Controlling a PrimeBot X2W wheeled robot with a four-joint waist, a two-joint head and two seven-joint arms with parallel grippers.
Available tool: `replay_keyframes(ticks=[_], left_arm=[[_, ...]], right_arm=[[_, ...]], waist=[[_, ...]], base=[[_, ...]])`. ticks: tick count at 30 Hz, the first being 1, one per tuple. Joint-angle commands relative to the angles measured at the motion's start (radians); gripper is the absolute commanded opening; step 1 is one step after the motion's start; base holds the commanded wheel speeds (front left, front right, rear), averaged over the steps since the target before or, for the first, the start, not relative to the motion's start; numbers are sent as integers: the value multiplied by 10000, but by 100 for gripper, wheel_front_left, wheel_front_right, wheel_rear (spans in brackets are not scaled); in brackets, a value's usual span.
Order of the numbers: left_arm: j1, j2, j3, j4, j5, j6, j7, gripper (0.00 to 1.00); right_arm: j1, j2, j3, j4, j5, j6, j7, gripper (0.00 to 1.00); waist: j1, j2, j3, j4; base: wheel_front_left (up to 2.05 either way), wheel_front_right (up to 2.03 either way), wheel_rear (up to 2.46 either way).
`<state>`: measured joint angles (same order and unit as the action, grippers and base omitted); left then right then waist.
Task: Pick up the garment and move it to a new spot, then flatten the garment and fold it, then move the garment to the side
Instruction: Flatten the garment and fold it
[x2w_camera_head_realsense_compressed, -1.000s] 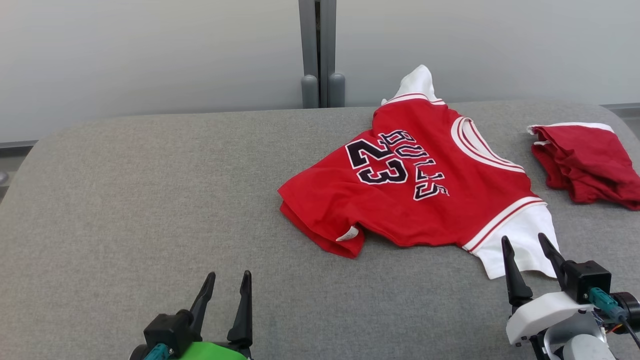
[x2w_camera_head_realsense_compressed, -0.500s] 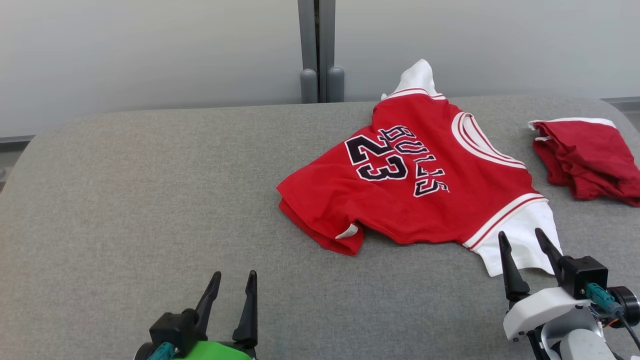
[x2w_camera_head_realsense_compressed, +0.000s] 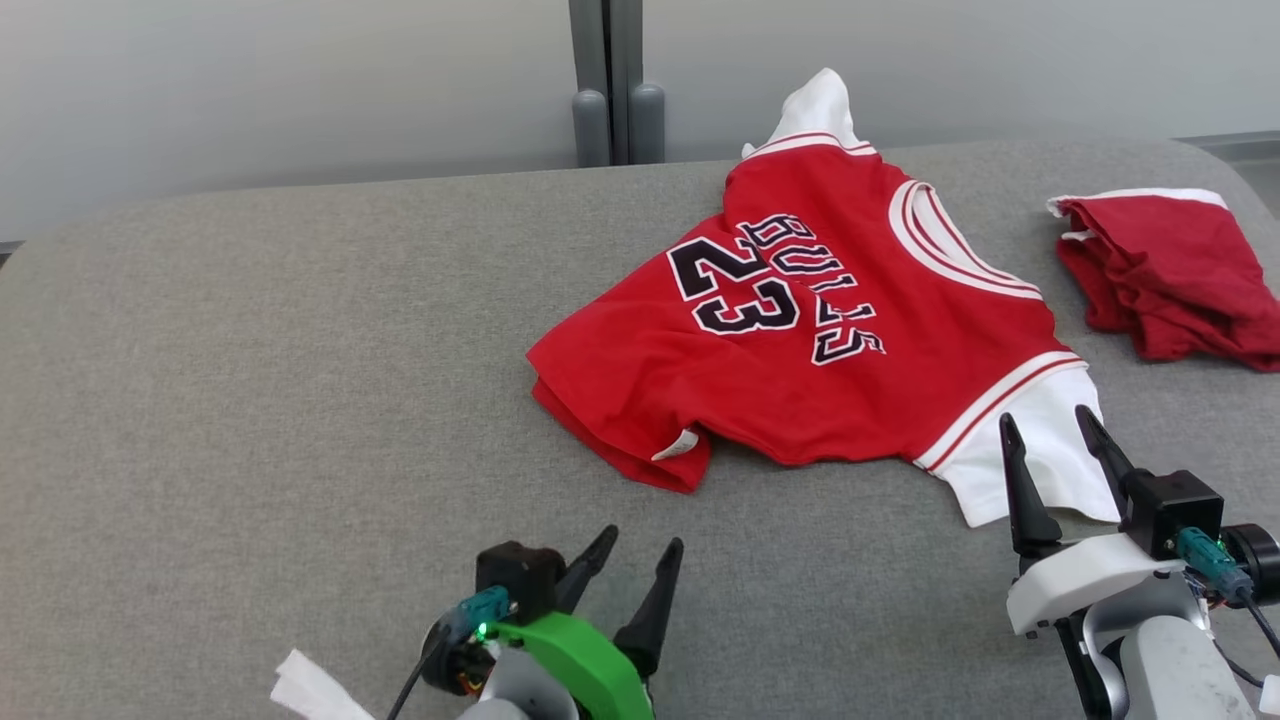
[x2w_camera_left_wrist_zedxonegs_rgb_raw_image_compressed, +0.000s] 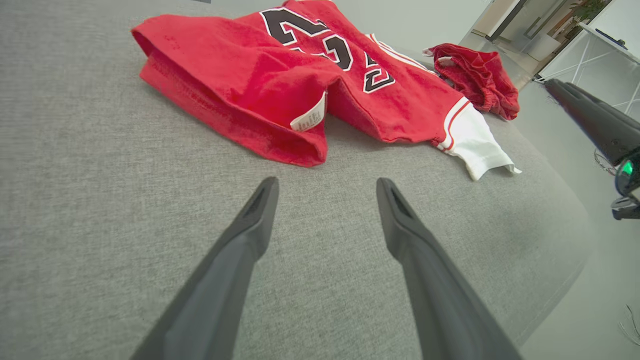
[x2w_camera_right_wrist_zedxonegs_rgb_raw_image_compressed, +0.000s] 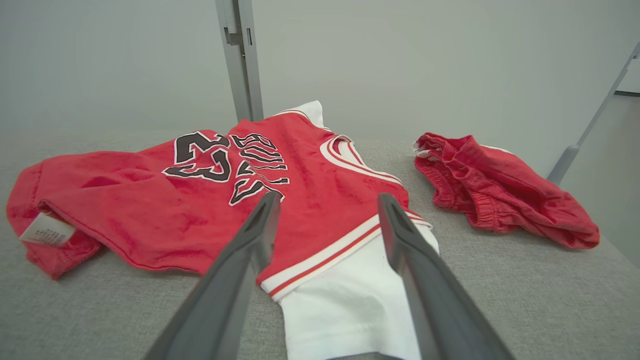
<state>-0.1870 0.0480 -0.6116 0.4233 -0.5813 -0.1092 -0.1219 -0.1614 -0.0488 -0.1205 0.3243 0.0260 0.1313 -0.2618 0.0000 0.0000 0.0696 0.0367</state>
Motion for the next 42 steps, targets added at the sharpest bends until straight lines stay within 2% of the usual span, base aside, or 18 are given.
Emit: replay_keyframes(ticks=[1,4,9,17,28,30,31,32,35,42], left_arm=[[-485,43,-337,102,-235,162,144,100],[-1216,47,-1071,378,-4,468,82,100],[-2105,53,-1847,837,-317,719,-146,100],[-3178,49,-2351,2035,-846,1064,-676,100],[-4069,57,-2848,3967,-1159,1558,-871,100],[-4104,57,-3012,4314,-1110,1605,-849,76],[-4130,63,-3104,4460,-1081,1633,-839,49],[-4149,61,-3165,4594,-1086,1686,-839,42],[-4219,60,-3372,4887,-973,1871,-892,0],[-4321,60,-3516,5043,-1029,1923,-1217,0]], right_arm=[[-133,-34,19,-50,-23,-12,-41,100],[-290,-33,71,-96,11,-12,-41,100],[-477,-33,-9,-133,-30,-12,-42,100],[-740,-34,-17,-203,-46,-12,-42,100],[-941,-34,-87,-143,-117,-12,-43,100],[-913,-33,-136,-131,-154,-12,-43,100],[-898,-34,-157,-128,-171,-12,-43,100],[-889,-33,-179,-128,-188,-12,-43,100],[-883,-34,-232,-125,-215,-12,-43,100],[-741,-34,-580,170,-454,-12,37,100]], waist=[[0,0,260,-280],[0,0,493,-534],[0,0,890,-882],[0,0,1428,-1253],[0,0,1643,-1352],[0,0,1621,-1325],[0,0,1609,-1314],[0,0,1600,-1305],[0,0,1574,-1292],[0,0,1474,-1227]], base=[[0,0,0],[0,0,0],[0,0,0],[0,0,0],[0,0,0],[0,0,0],[0,0,0],[0,0,0],[0,0,0],[0,0,0]])
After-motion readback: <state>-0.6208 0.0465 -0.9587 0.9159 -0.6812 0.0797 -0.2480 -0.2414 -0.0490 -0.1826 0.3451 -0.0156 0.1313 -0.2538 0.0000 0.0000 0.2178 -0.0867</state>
